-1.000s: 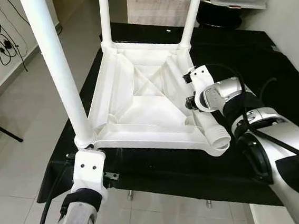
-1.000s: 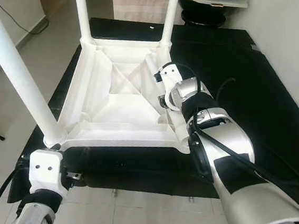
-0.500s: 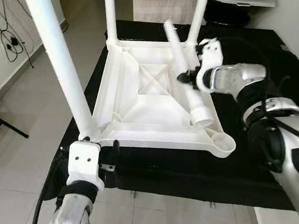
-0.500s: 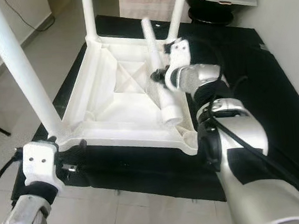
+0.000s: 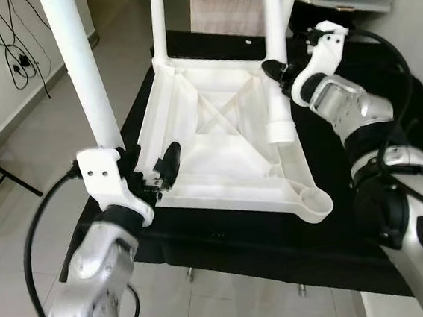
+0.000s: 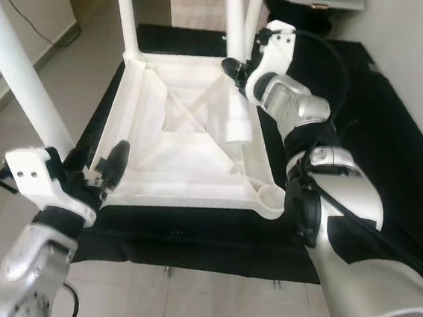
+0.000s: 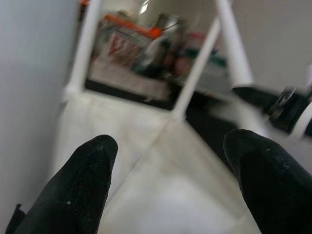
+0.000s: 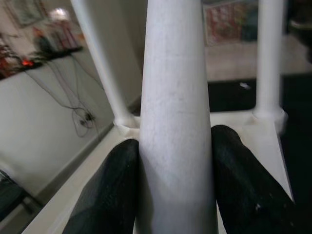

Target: Building children table

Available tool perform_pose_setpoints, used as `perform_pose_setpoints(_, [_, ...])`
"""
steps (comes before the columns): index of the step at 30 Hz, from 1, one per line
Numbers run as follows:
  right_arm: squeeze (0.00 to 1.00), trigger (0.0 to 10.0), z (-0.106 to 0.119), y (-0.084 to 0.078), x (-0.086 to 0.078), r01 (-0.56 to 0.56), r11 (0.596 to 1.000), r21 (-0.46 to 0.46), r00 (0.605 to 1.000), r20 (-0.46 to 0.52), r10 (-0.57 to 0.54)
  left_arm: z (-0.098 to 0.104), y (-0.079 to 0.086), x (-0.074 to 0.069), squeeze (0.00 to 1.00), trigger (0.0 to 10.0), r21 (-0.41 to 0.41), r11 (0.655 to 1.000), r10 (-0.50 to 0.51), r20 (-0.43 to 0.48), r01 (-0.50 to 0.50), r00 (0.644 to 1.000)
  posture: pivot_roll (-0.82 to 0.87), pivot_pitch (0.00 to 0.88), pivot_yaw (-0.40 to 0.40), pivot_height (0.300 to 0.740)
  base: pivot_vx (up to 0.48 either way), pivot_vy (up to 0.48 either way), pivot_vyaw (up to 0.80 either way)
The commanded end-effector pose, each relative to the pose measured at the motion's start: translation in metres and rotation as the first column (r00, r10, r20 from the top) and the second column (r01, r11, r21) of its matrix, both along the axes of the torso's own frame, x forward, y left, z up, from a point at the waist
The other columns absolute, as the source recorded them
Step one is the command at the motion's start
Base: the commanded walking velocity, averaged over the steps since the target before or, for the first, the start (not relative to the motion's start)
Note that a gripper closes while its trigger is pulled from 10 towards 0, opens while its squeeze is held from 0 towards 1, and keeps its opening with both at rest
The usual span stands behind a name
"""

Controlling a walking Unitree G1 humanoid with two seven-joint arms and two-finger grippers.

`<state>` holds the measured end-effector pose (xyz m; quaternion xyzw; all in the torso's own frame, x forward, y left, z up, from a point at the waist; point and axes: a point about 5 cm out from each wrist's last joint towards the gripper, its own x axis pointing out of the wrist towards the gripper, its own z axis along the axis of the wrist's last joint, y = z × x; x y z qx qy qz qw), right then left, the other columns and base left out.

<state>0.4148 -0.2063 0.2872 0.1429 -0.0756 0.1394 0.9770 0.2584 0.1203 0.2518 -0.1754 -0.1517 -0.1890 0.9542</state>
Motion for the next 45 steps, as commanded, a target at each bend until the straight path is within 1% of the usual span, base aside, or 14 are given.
perform_pose_setpoints(1, [0.0, 10.0, 0.012, -0.008, -0.004, -0.018, 1.0, -0.016, 0.996, 0.084, 0.02, -0.005, -0.005, 0.001, 0.0, 10.0, -0.02, 0.998, -0.059, -0.032, 0.058, 0.998, 0.02, 0.11, -0.086, 0.74, 0.0, 0.0, 0.0])
perform_pose_setpoints(7, [0.0, 10.0, 0.021, -0.033, -0.035, -0.302, 0.942, -0.148, 0.919, 0.215, 0.329, 0.008, -0.016, 0.003, 0.0, 10.0, -0.063, 0.979, -0.193, -0.007, 0.192, 0.981, 0.01, 0.11, -0.066, 0.74, 0.0, 0.0, 0.0])
perform_pose_setpoints(11, [0.0, 10.0, 0.02, -0.036, -0.042, -0.35, 0.918, -0.186, 0.896, 0.219, 0.386, 0.01, -0.017, 0.004, 0.08, 10.0, -0.083, 0.974, -0.213, -0.005, 0.212, 0.977, 0.0, 0.108, -0.059, 0.74, 0.0, 0.0, 0.0])
perform_pose_setpoints(12, [0.0, 10.0, 0.017, -0.037, -0.048, -0.382, 0.897, -0.221, 0.877, 0.22, 0.428, 0.011, -0.017, 0.005, 0.98, 10.0, -0.101, 0.968, -0.231, -0.006, 0.229, 0.973, 0.0, 0.105, -0.055, 0.74, 0.0, 0.0, 0.0])
perform_pose_setpoints(14, [0.0, 10.0, 0.009, -0.039, -0.056, -0.418, 0.865, -0.279, 0.853, 0.205, 0.479, 0.014, -0.018, 0.005, 1.0, 10.0, -0.132, 0.954, -0.273, 0.001, 0.271, 0.962, 0.0, 0.104, -0.052, 0.74, 0.0, 0.0, 0.0])
perform_pose_setpoints(22, [0.0, 10.0, 0.001, -0.044, -0.059, -0.422, 0.847, -0.322, 0.853, 0.175, 0.491, 0.016, -0.021, 0.002, 1.0, 10.0, -0.142, 0.93, -0.339, 0.017, 0.338, 0.941, 0.0, 0.103, -0.048, 0.74, 0.0, 0.0, 0.0])
perform_pose_setpoints(24, [0.0, 10.0, -0.004, -0.05, -0.074, -0.552, 0.752, -0.36, 0.778, 0.104, 0.62, 0.022, -0.022, -0.001, 1.0, 10.0, -0.15, 0.912, -0.377, 0.051, 0.381, 0.925, 0.0, 0.101, -0.047, 0.74, 0.0, 0.0, 0.0])
perform_pose_setpoints(26, [0.0, 10.0, -0.004, -0.05, -0.074, -0.552, 0.752, -0.36, 0.778, 0.104, 0.62, 0.022, -0.022, -0.001, 1.0, 10.0, -0.15, 0.912, -0.377, 0.051, 0.381, 0.925, 0.0, 0.101, -0.047, 0.74, 0.0, 0.0, 0.0])
perform_pose_setpoints(27, [0.0, 10.0, -0.005, -0.049, -0.082, -0.619, 0.694, -0.367, 0.726, 0.071, 0.685, 0.025, -0.021, -0.002, 1.0, 10.0, -0.152, 0.908, -0.385, 0.067, 0.391, 0.92, 0.0, 0.1, -0.045, 0.74, 0.0, 0.0, 0.0])
perform_pose_setpoints(28, [0.0, 10.0, -0.005, -0.049, -0.082, -0.619, 0.694, -0.367, 0.726, 0.071, 0.685, 0.025, -0.021, -0.002, 1.0, 10.0, -0.152, 0.908, -0.385, 0.067, 0.391, 0.92, 0.0, 0.1, -0.045, 0.74, 0.0, 0.0, 0.0])
perform_pose_setpoints(30, [0.0, 10.0, -0.008, -0.043, -0.094, -0.699, 0.613, -0.367, 0.649, 0.035, 0.76, 0.029, -0.02, -0.002, 1.0, 10.0, -0.157, 0.904, -0.389, 0.087, 0.398, 0.917, -0.01, 0.098, -0.043, 0.74, 0.0, 0.0, 0.0])
perform_pose_setpoints(36, [0.0, 10.0, -0.011, -0.034, -0.101, -0.744, 0.559, -0.367, 0.596, 0.014, 0.803, 0.032, -0.02, -0.002, 1.0, 10.0, -0.165, 0.899, -0.395, 0.096, 0.406, 0.914, -0.01, 0.094, -0.04, 0.74, 0.0, 0.0, 0.0])
perform_pose_setpoints(41, [0.0, 10.0, -0.016, -0.01, -0.112, -0.81, 0.448, -0.378, 0.492, -0.023, 0.87, 0.036, -0.021, 0.0, 1.0, 10.0, -0.189, 0.893, -0.394, 0.113, 0.409, 0.912, -0.01, 0.091, -0.038, 0.74, 0.0, 0.0, 0.0])
perform_pose_setpoints(45, [0.0, 10.0, -0.016, -0.003, -0.116, -0.83, 0.41, -0.378, 0.456, -0.034, 0.89, 0.037, -0.021, 0.0, 1.0, 10.0, -0.19, 0.892, -0.395, 0.115, 0.411, 0.911, -0.01, 0.091, -0.037, 0.74, 0.0, 0.0, 0.0])
